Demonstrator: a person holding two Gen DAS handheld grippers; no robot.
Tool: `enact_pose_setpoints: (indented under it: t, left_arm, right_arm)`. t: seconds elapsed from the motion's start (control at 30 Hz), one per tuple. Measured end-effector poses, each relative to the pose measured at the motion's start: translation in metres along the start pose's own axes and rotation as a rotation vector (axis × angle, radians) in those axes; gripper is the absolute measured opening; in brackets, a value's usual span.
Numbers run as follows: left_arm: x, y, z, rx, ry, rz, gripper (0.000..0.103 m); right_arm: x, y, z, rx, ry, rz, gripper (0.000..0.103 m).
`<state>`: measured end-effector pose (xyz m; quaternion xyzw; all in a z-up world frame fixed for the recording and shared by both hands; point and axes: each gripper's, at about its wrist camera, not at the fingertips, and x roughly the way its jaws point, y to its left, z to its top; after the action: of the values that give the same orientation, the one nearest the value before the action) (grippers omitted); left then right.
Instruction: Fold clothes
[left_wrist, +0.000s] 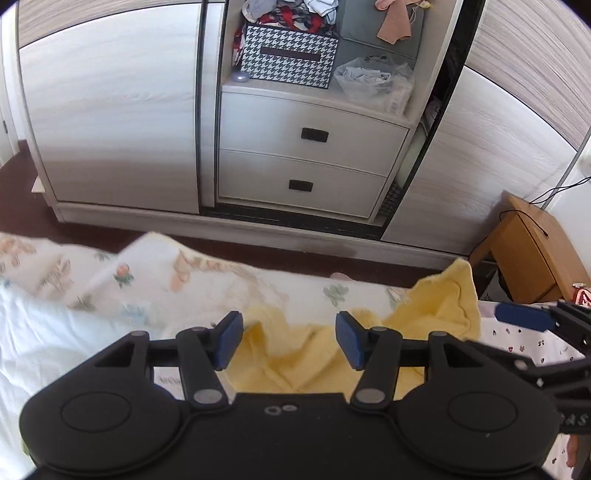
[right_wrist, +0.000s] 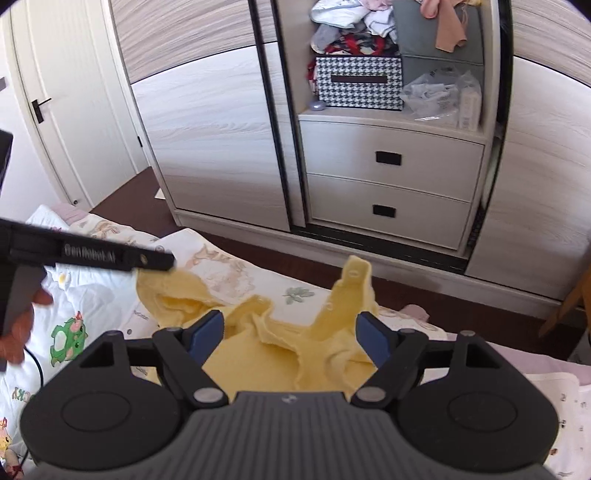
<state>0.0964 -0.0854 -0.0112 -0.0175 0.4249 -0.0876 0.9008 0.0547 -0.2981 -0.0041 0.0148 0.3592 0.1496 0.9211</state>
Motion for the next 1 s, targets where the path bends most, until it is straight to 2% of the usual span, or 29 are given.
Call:
enact_pose_setpoints:
  t: [0.07,0.17,0.27,0.4,0.57,0.7,0.83,0.93,1.0]
  left_arm:
    - [0.003,-0.006,-0.016,0.007,-0.009,0.063,0.056]
    - [0.008,-0.003,-0.029,-0.019,0.026,0.116,0.056]
    - [0.017,0.021,-0.037,-0.117,0.113,0.078,0.056]
    - [0.029,0.042,-0.039,-0.160,0.189,0.046,0.056]
    - [0.023,0.033,-0.038,-0.157,0.166,-0.011,0.056]
    - [0.031,-0.003,-0.036,-0.057,0.187,0.003,0.056]
    - [0.066,-0.022,-0.050,-0.001,0.273,0.082,0.059]
    - [0.075,-0.023,-0.059,0.015,0.272,0.106,0.061]
    - [0.075,-0.021,-0.062,0.015,0.265,0.108,0.066]
  right_arm:
    - [0.005,-0.004,-0.006,0.054,0.015,-0.032,0.081]
    - [0.018,-0.020,-0.015,0.180,0.134,-0.095,0.081]
    - [0.028,-0.047,-0.028,0.325,0.219,-0.039,0.081]
    - [0.036,-0.074,-0.041,0.479,0.267,0.028,0.081]
    - [0.037,-0.064,-0.041,0.447,0.253,0.012,0.081]
    - [0.041,-0.044,-0.039,0.377,0.261,0.008,0.081]
    - [0.052,-0.026,-0.049,0.263,0.284,-0.043,0.081]
    - [0.059,-0.031,-0.061,0.293,0.291,-0.034,0.082]
    - [0.060,-0.033,-0.065,0.278,0.280,-0.030,0.087]
